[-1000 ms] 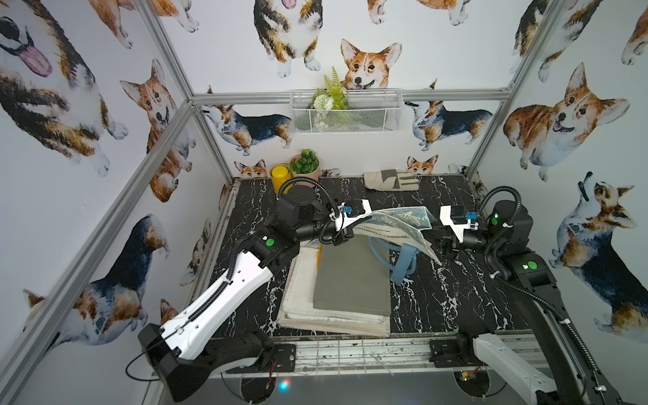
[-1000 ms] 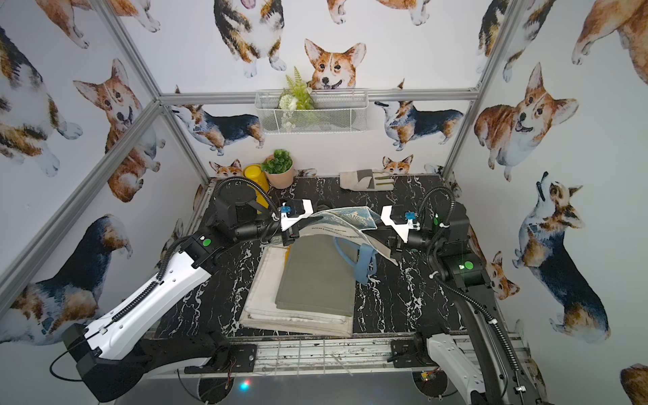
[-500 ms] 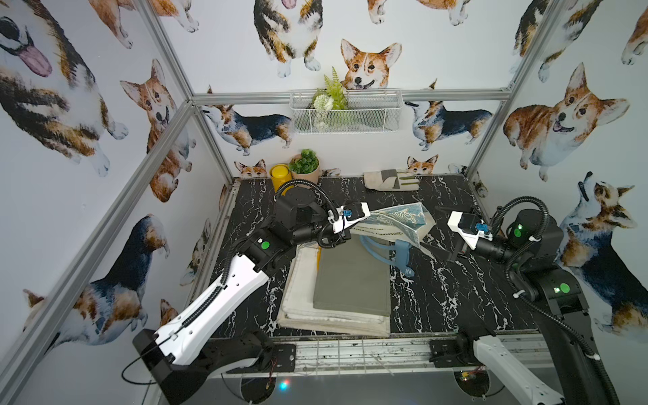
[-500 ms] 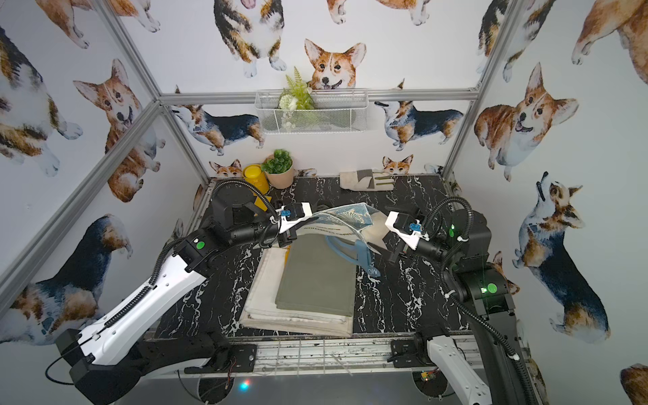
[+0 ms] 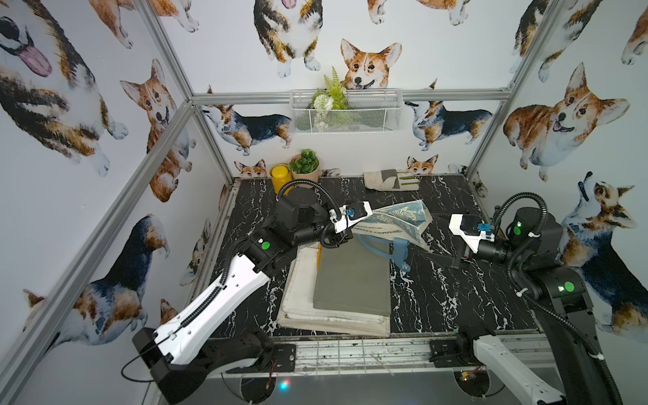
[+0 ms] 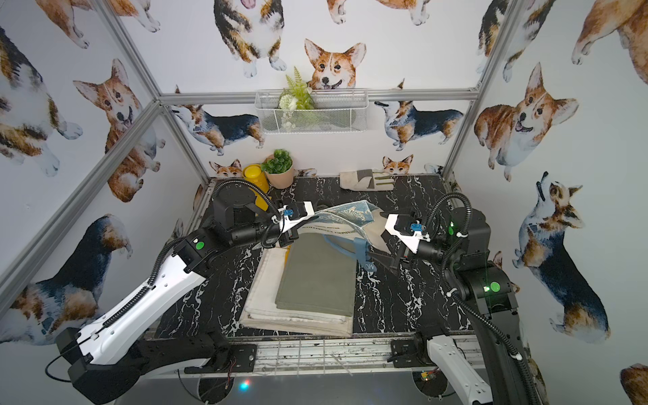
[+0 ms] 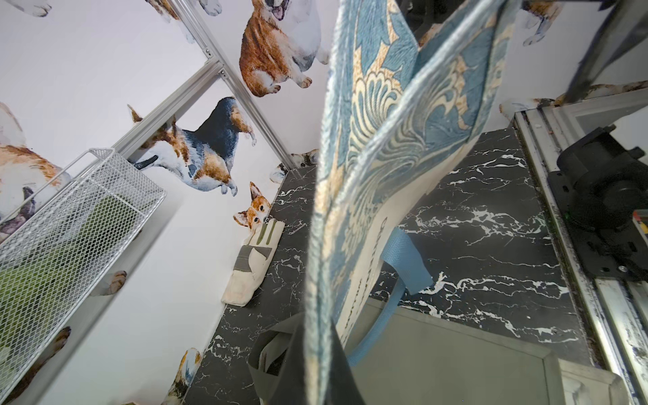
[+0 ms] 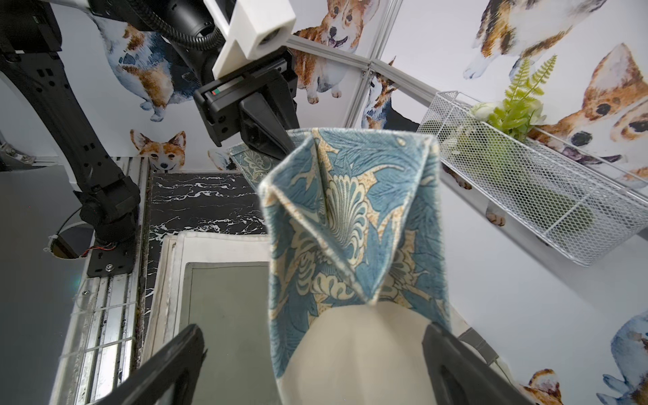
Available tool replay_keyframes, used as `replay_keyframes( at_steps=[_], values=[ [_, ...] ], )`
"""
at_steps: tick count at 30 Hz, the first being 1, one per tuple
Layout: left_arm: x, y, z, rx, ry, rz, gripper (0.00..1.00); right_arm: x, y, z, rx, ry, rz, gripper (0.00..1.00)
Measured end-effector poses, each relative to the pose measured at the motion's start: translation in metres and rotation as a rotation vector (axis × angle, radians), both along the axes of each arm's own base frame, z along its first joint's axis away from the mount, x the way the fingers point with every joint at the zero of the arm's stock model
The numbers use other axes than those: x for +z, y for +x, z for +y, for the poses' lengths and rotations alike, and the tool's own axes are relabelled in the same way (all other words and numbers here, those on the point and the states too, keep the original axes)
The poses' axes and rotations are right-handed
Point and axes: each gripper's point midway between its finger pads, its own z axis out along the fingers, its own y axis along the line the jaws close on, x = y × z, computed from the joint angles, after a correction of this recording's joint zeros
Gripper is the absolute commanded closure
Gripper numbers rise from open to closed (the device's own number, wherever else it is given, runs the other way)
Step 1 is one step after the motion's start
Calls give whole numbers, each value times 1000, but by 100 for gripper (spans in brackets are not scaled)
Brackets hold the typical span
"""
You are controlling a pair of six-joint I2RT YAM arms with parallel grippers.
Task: Put away the canvas bag
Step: Press the canvas bag.
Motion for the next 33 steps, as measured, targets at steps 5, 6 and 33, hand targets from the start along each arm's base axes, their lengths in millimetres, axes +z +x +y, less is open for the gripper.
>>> replay_keyframes(
  at_steps=[5,6,33],
  values=[
    [-5,-9,-3,-26,21,8,100,-5,22,0,-38,7,-11,0],
    [-6,-11,-4,-32,27,9,100,-5,25,0,-47,6,-17,0],
    [-24,-18,-7,-79,107,6,62,3,17,15,104,64,-10,100]
  ],
)
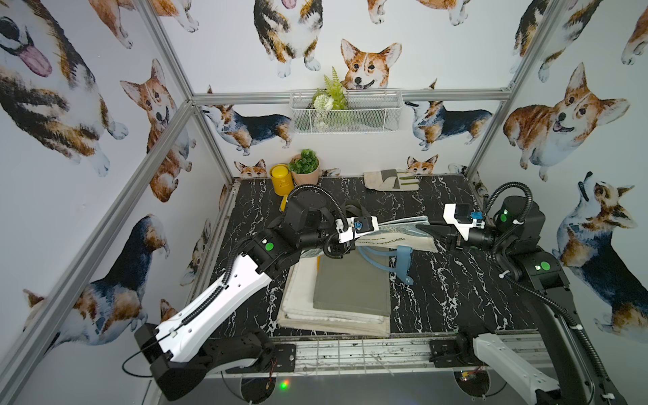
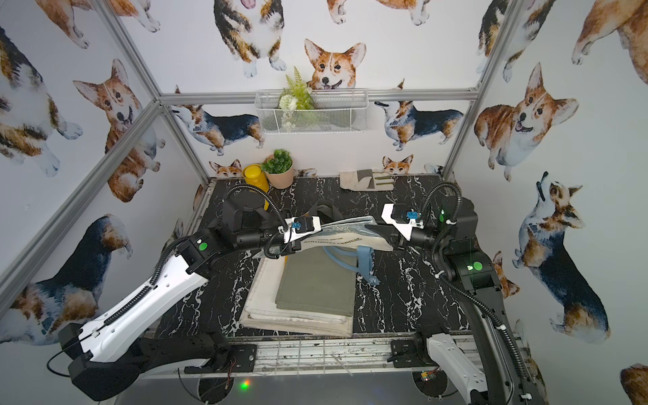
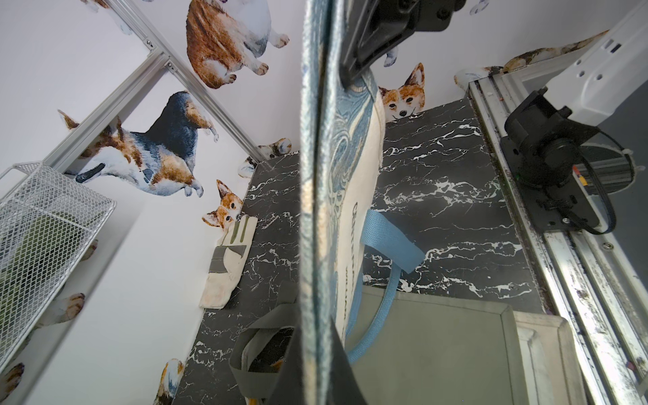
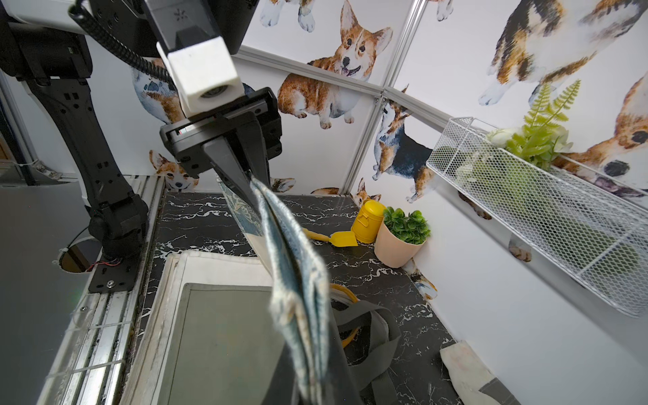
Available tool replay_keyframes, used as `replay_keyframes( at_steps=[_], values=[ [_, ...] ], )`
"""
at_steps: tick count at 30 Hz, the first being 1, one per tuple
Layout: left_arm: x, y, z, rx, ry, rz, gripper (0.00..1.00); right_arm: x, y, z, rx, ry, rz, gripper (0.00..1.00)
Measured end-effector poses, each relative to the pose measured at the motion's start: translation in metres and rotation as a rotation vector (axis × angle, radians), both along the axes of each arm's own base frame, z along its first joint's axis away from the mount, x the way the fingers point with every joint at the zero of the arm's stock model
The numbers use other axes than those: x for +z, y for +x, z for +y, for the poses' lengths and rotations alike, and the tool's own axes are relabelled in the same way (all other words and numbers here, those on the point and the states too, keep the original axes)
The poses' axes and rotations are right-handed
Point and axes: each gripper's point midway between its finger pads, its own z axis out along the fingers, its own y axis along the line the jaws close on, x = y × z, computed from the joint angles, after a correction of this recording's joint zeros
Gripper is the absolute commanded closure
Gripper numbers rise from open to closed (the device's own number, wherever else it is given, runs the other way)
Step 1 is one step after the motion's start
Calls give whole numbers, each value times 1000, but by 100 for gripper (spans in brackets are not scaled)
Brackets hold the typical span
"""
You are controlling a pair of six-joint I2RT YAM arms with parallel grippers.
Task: Put away the canvas bag
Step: Press the canvas bag, then place the canvas bag at the center of the board.
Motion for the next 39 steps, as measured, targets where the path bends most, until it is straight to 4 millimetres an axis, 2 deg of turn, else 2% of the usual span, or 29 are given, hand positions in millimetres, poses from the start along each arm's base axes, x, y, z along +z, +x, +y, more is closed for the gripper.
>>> replay_keyframes(
  at_steps=[2,6,8,12,14,15,17,18,19,22,26,32,34,36,38,39],
  values=[
    [-11,5,3,40,19,21,46,-3,0,-1,-7,-3,5,100],
    [-47,9,16,116,75,76,35,-8,4,-3,-35,-10,3,100],
    [-68,9,26,169,101,112,33,-9,6,-3,-45,-12,1,100],
    [-93,10,44,254,131,151,34,-11,10,-3,-47,-14,7,100],
    [-101,12,53,296,137,161,48,-12,13,-1,-39,-13,10,100],
    [-105,13,57,319,141,169,60,-12,15,-1,-36,-13,14,100],
    [-109,19,63,354,144,179,93,-14,18,1,-28,-13,21,100],
    [-111,23,66,376,143,186,100,-15,21,2,-24,-12,26,100],
    [-111,31,70,408,140,183,100,-16,23,2,-21,-12,29,100],
    [-102,56,79,504,125,154,100,-19,34,5,-17,-11,32,100],
    [-77,89,94,618,117,65,100,-16,57,11,-9,-8,7,100],
    [-2,138,114,758,52,-183,100,16,95,19,-3,7,-195,100],
    [22,145,120,786,24,-267,100,23,102,21,-1,9,-264,100],
    [36,149,124,806,6,-328,100,27,107,23,3,7,-338,100],
    [42,152,126,820,-6,-371,100,19,111,24,2,8,-394,100],
    [37,153,127,827,-6,-384,100,8,115,25,2,7,-414,100]
  ],
)
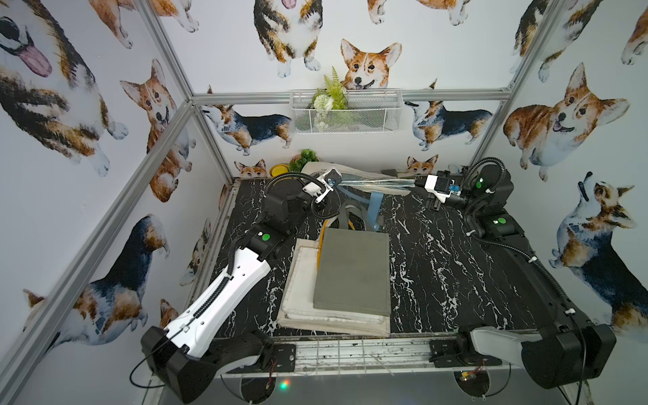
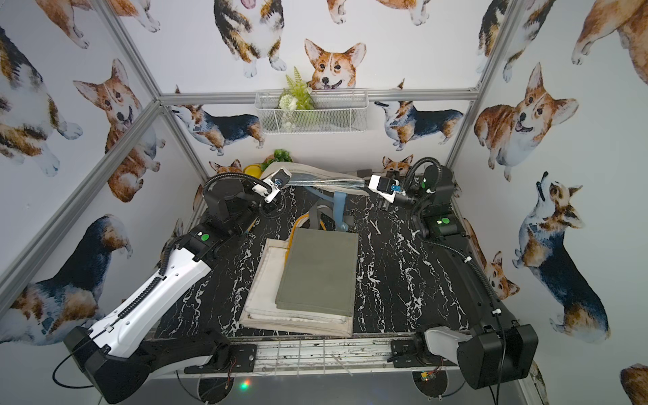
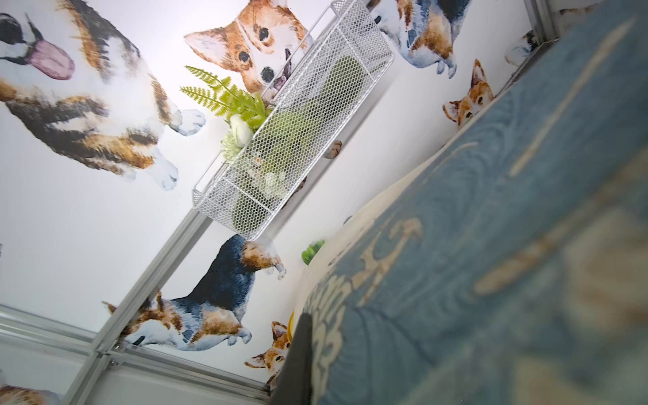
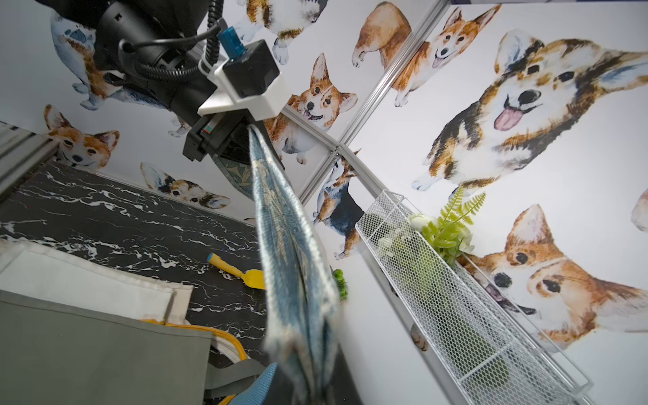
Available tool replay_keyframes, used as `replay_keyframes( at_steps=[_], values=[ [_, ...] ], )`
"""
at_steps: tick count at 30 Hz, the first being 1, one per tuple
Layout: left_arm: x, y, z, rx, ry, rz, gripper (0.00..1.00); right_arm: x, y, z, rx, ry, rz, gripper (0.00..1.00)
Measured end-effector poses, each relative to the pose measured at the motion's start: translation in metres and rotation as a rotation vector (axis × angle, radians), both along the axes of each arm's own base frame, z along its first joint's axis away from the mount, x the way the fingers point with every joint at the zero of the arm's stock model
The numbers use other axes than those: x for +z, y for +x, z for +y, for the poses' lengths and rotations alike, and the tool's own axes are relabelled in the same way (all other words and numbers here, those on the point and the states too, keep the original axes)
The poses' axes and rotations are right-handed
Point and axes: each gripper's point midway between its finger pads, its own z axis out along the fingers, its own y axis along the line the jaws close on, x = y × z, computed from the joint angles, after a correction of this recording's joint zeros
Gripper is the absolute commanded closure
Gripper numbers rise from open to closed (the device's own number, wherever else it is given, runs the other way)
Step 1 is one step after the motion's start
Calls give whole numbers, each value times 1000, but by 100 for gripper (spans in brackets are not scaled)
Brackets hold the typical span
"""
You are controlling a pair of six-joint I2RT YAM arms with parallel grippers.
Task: Put away the canvas bag
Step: Place the canvas bag at the center of the board.
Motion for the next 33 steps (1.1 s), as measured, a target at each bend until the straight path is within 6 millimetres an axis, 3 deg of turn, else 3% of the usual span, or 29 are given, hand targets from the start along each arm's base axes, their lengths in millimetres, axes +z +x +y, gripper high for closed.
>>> replay_keyframes(
  at_steps=[2,5,6,9,11,13,17,20,23,28,33],
  values=[
    [-20,1,2,16,18,11,100,-31,6,2,0,-8,-6,100],
    [-75,-2,6,27,53,79,100,-90,7,6,-3,-38,65,100],
    [-100,-9,7,29,64,116,100,-107,3,7,-1,-47,82,100],
    [-135,-32,9,37,70,146,100,-138,-17,7,-5,-62,115,100],
    [-144,-52,8,34,54,136,100,-145,-38,4,-12,-61,107,100],
    [-144,-71,8,21,29,124,100,-144,-59,2,-5,-53,85,93],
    [-148,-106,5,-32,-26,126,100,-150,-96,-4,10,-45,113,64],
    [-167,-118,24,50,-43,152,100,-180,-96,-19,-99,-63,233,48],
    [-188,-131,25,61,-39,201,100,-197,-98,-26,-162,-45,366,33],
    [-213,-144,22,85,-12,254,100,-190,-82,-41,-319,66,485,27],
    [-220,-155,19,91,-23,269,100,-165,-69,-63,-472,218,554,22]
  ],
)
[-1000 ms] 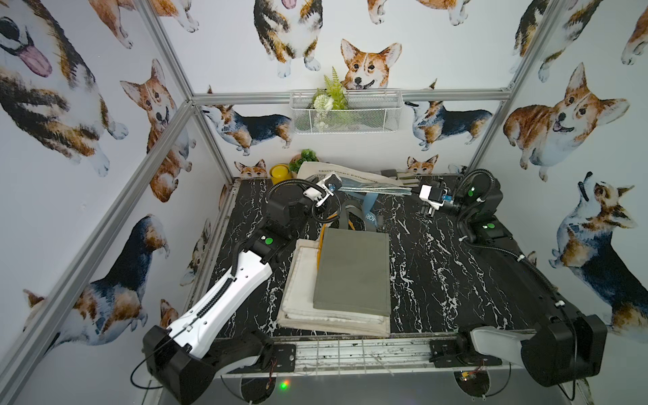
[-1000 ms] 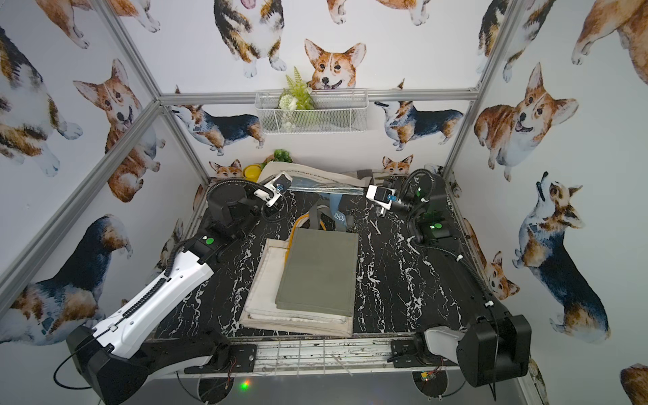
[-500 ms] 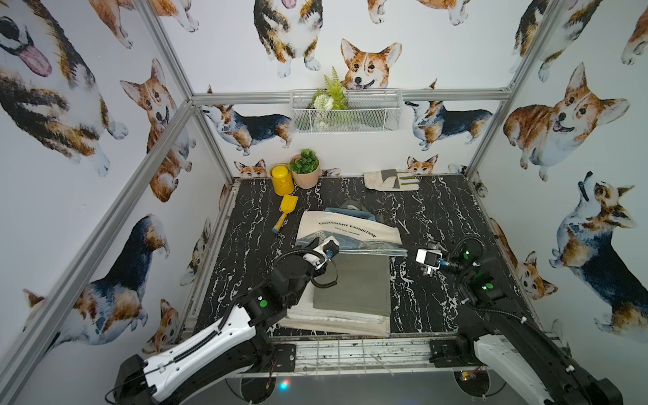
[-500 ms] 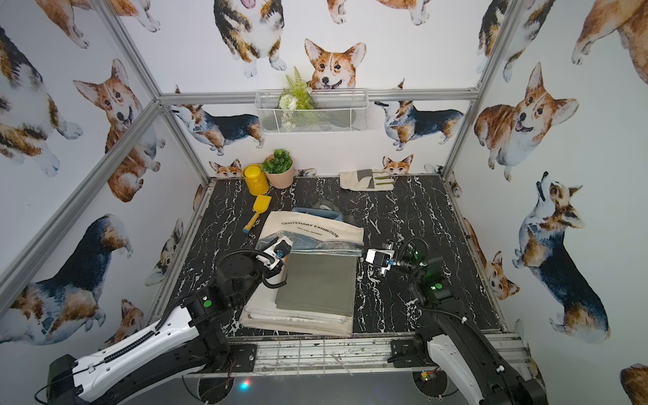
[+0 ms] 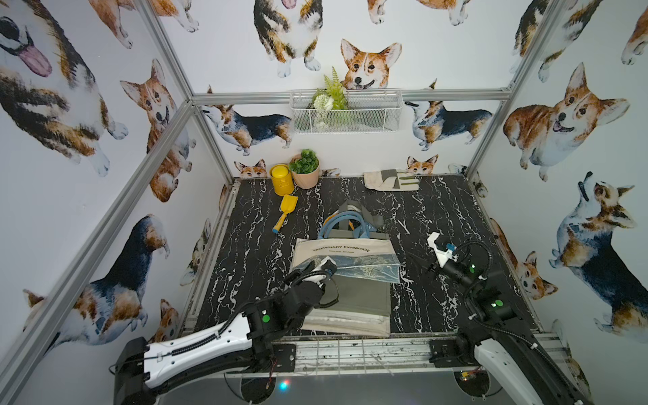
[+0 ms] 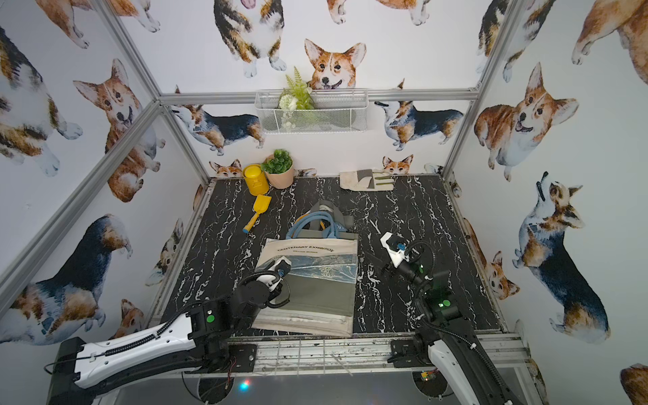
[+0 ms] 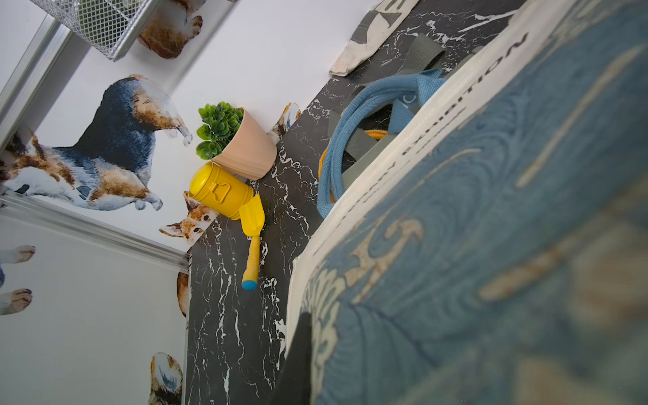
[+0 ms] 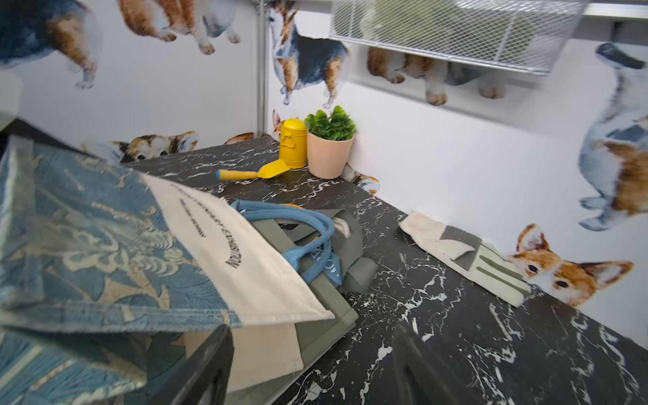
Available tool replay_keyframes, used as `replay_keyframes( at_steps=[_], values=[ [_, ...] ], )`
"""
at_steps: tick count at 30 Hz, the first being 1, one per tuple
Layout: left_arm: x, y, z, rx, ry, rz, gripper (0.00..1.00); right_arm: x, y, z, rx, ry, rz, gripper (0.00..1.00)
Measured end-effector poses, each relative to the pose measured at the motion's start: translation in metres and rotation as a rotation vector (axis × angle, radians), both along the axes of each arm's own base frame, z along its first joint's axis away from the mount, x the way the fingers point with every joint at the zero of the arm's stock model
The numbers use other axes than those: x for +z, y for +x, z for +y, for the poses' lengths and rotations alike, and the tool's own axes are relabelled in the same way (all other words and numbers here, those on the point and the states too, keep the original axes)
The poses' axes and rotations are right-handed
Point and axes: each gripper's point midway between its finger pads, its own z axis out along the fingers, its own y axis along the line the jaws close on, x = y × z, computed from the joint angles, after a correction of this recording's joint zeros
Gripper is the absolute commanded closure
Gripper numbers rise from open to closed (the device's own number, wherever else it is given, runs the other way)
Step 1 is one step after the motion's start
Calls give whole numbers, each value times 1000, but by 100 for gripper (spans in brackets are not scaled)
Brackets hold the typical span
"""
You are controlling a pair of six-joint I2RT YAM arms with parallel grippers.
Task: Put away the canvas bag
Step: Place the canvas bag at the center of the board.
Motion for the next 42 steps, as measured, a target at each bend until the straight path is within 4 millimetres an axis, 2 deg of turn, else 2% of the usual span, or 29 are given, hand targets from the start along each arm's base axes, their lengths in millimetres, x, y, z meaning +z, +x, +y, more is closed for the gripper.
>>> replay_keyframes(
  at_steps=[2,6,8,10,12,14,18,22,27,30,35,40,42],
  values=[
    [-2,-5,-2,-9,8,5,98,9,8,-15,-109,56,36,22],
    [1,-8,-2,7,-7,38,76,12,19,-30,-233,144,147,27],
    [3,-10,-1,16,-29,50,58,10,24,-28,-245,185,227,31],
    [5,-10,2,32,-50,56,44,6,31,-25,-256,225,326,34],
    [8,-11,6,50,-75,58,35,2,37,-18,-247,253,420,40],
    [12,-11,9,62,-100,62,30,-8,41,-10,-230,272,512,44],
    [15,-13,12,73,-141,71,28,-37,43,4,-201,300,688,50],
    [19,-13,12,91,-154,92,27,-65,42,17,-172,311,858,50],
    [40,-17,7,115,-266,175,26,-73,42,31,-115,304,972,49],
    [43,-22,7,151,-314,247,26,-88,41,41,-79,310,1077,50],
    [23,-33,8,221,-373,386,25,-118,36,55,-43,332,1278,54],
    [-19,-47,11,309,-442,529,25,-121,35,64,-6,364,1355,56],
    [-32,-52,13,343,-482,568,27,-121,35,67,8,375,1373,62]
  ],
)
